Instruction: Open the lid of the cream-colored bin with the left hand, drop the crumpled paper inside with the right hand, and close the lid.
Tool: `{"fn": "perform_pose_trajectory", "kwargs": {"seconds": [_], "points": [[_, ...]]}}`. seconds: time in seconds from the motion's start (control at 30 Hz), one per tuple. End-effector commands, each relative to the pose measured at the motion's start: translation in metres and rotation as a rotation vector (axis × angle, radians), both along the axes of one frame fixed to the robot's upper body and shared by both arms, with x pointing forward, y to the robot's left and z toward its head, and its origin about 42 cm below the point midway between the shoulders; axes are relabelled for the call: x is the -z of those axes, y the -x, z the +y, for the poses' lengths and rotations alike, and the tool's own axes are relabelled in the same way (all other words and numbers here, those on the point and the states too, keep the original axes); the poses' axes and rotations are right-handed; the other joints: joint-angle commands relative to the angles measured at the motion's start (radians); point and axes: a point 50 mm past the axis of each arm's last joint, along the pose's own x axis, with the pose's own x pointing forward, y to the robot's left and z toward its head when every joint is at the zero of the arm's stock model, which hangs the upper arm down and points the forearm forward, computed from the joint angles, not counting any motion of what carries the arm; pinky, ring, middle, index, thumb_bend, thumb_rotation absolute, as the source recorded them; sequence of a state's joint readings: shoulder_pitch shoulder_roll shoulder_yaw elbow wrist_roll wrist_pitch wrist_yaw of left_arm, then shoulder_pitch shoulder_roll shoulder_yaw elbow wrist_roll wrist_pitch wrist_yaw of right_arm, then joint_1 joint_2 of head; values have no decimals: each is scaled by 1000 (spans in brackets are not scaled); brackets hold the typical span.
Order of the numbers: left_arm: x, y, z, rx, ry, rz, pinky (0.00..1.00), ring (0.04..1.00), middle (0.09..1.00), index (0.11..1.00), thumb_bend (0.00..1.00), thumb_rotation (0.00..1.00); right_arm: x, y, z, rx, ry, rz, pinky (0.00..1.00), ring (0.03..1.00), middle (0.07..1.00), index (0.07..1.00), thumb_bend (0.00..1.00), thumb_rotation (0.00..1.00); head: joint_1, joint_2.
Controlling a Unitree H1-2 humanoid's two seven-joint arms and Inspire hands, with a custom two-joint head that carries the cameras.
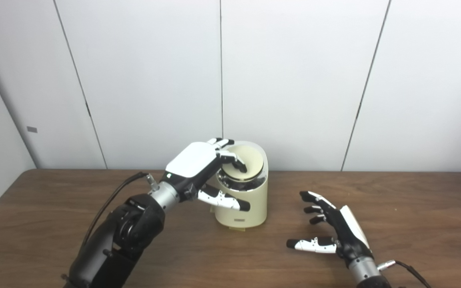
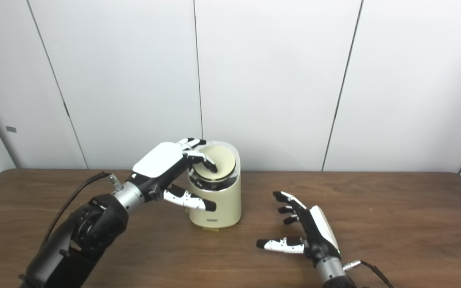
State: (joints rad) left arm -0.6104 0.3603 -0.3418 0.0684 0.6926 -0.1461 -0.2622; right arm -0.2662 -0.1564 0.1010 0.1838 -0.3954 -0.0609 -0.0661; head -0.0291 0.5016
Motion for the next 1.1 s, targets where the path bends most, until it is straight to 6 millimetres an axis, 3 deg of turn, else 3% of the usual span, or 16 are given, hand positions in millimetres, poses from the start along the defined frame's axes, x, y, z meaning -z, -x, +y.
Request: {"fn": "perform_pose_trajectory", "kwargs": {"seconds": [0.0, 0.23, 0.6, 0.9, 1.07], "points": [[-19, -6, 0, 4, -66, -72, 1000, 966, 728, 717, 967, 658, -20, -8, 4, -9, -8, -70, 631, 753, 832, 831, 832, 226, -2, 3], [-9, -5, -8, -20, -249, -109, 1000, 966, 743, 732, 972, 610, -20, -5, 4, -4, -14, -60, 638, 768, 839, 834, 827, 224, -6, 11], [10, -5, -14, -36, -375, -21, 1000, 983, 756, 738, 1000, 641, -23, -5, 1, -1, -4, -70, 661, 781, 843, 834, 821, 243, -7, 17], [-5, 0, -3, -18, -182, -111, 1000, 953, 740, 731, 964, 630, -21, -6, 1, 1, -10, -73, 666, 781, 836, 829, 825, 236, -4, 13], [-11, 2, 8, -22, -10, -242, 1000, 938, 758, 752, 875, 629, -21, -6, 1, 6, -13, -70, 653, 776, 834, 828, 824, 230, -2, 13]]}}
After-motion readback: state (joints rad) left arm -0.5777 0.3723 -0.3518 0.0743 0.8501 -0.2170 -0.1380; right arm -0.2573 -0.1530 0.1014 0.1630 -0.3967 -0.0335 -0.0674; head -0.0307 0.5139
